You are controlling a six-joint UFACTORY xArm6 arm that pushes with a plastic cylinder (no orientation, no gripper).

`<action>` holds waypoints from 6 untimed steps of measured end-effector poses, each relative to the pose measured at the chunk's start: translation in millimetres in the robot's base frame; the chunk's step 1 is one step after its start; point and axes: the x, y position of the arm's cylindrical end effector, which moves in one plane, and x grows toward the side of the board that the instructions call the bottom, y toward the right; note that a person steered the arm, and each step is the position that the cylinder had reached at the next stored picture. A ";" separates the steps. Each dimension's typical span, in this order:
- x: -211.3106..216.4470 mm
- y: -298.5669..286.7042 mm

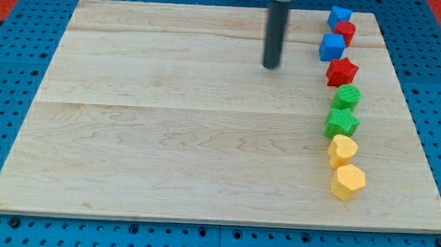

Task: Move your arm to the bottom center

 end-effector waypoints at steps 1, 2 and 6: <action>41.4 15.3; 41.8 -81.3; 250.5 -39.5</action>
